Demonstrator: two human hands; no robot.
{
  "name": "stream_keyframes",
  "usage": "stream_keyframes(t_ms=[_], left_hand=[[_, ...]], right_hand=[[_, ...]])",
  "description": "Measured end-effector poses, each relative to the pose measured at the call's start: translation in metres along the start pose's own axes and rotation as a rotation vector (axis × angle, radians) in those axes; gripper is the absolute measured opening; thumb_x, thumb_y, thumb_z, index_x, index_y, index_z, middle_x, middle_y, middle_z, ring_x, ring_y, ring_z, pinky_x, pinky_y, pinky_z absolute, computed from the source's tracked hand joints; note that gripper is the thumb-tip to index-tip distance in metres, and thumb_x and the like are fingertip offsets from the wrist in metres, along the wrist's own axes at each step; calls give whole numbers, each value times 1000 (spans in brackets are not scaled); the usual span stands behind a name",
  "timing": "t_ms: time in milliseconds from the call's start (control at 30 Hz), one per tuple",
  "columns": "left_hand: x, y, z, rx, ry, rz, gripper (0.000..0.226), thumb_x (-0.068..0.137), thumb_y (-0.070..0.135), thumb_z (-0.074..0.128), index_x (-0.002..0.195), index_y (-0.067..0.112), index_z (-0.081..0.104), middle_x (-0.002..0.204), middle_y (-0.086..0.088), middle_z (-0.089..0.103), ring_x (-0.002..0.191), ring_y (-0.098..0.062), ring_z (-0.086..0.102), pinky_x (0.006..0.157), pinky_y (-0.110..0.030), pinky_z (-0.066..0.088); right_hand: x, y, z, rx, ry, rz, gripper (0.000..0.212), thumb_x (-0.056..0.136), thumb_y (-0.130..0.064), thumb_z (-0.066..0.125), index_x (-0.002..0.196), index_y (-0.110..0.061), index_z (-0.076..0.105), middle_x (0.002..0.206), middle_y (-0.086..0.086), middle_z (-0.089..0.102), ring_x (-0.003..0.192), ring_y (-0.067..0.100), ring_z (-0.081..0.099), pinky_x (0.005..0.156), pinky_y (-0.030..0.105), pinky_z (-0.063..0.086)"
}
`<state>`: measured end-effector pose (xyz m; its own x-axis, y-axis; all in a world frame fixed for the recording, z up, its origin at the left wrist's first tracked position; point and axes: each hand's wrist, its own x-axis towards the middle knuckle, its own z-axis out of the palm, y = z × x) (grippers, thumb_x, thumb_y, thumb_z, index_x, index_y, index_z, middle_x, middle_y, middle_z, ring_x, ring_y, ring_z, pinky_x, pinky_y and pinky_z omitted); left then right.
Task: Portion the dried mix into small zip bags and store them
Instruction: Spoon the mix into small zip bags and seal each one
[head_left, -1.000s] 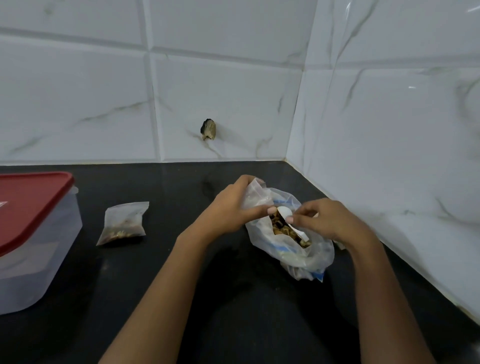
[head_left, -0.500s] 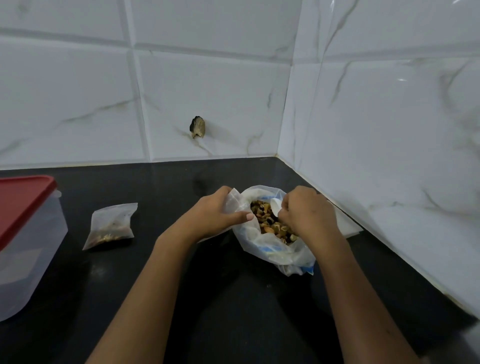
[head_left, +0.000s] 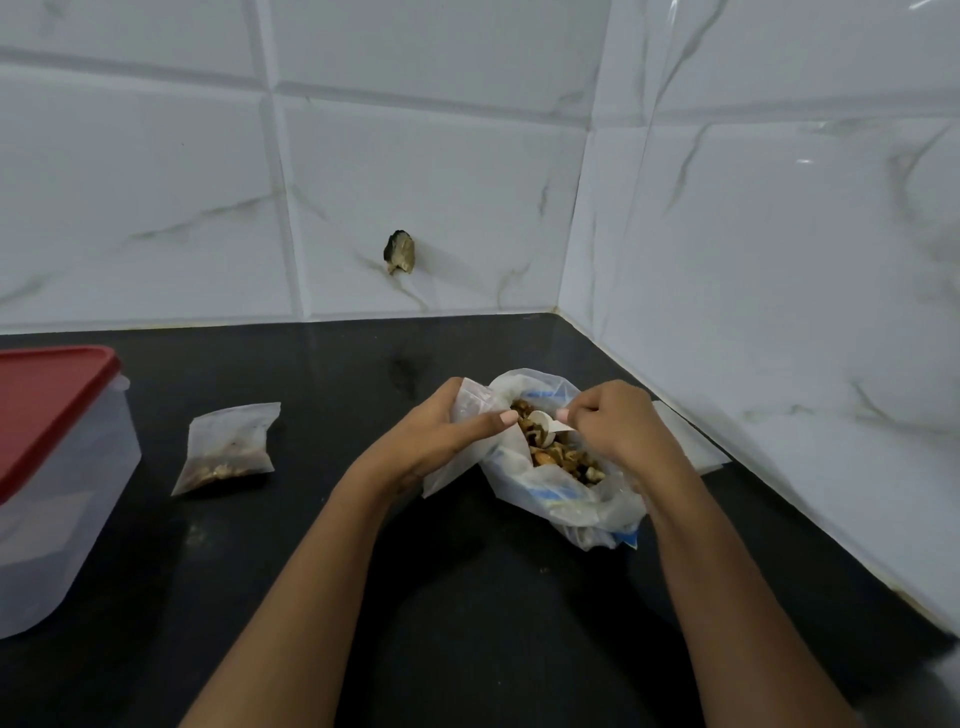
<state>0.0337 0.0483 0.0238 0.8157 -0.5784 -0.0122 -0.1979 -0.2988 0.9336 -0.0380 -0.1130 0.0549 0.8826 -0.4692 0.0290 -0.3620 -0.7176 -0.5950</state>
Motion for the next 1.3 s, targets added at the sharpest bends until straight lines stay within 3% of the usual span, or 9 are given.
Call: stream_keyframes(t_ms=[100, 200, 367, 567, 833, 933, 1067, 1167, 1300], left_hand=[[1, 1, 0, 27, 9, -14, 64, 77, 54, 62, 130, 26, 42, 135, 0, 48, 122, -21, 47, 101, -43, 42], [1, 1, 0, 26, 9, -3, 67, 76, 55, 61, 132, 25, 40, 137, 1, 46, 123, -20, 45, 98, -38, 42], [2, 2, -6, 85, 57, 61, 64, 77, 50, 63, 130, 23, 40, 132, 2, 49, 119, -17, 48, 92, -32, 44], [0, 9, -4, 122, 72, 173, 60, 77, 33, 71, 126, 26, 37, 122, 7, 42, 111, -11, 44, 82, -20, 42], [2, 11, -2, 208, 29, 173, 71, 74, 33, 75, 132, 23, 36, 131, 0, 43, 109, -10, 43, 85, -23, 40], [4, 12, 0, 226, 24, 165, 77, 72, 32, 76, 135, 21, 34, 132, 2, 43, 109, -9, 42, 84, -21, 40], [2, 14, 0, 218, 23, 199, 70, 74, 30, 76, 132, 19, 37, 116, 9, 46, 103, -6, 47, 74, -11, 43], [0, 12, 0, 174, 23, 221, 63, 75, 28, 76, 126, 22, 40, 108, 11, 52, 96, -3, 53, 82, -18, 47], [0, 7, -1, 101, 52, 210, 57, 76, 24, 75, 123, 23, 44, 109, 7, 55, 97, -5, 56, 87, -28, 52]], right_hand=[[3, 2, 0, 112, -55, 97, 31, 91, -25, 57, 116, -9, 64, 119, 13, 61, 107, 28, 56, 88, 34, 44], [8, 6, -1, 166, -69, 204, 36, 88, -27, 61, 118, -6, 62, 112, 15, 62, 101, 28, 59, 91, 38, 48], [9, 11, -10, 309, -54, 317, 29, 88, -21, 60, 103, 3, 64, 64, 10, 46, 50, 18, 37, 50, 28, 32], [8, 18, -16, 611, -52, 322, 24, 93, -11, 51, 72, -3, 60, 58, 3, 40, 48, 9, 25, 36, 17, 20], [2, 14, -22, 837, 4, 151, 16, 89, -8, 58, 77, 0, 65, 75, 15, 51, 40, 6, 29, 29, 13, 21], [-6, 6, -22, 859, -28, 90, 16, 88, -7, 58, 93, 6, 65, 54, 3, 48, 39, 4, 29, 30, 12, 22], [-15, -6, -13, 684, -79, 15, 12, 88, -14, 60, 93, -6, 68, 57, -1, 48, 45, 6, 36, 39, 15, 33], [-16, -12, -2, 455, -37, -163, 17, 89, -24, 59, 97, -13, 71, 68, -11, 63, 69, 10, 56, 71, 27, 49], [-17, -18, 4, 198, 149, -492, 14, 87, -17, 62, 93, -15, 74, 85, -4, 64, 74, 2, 55, 65, 5, 39]])
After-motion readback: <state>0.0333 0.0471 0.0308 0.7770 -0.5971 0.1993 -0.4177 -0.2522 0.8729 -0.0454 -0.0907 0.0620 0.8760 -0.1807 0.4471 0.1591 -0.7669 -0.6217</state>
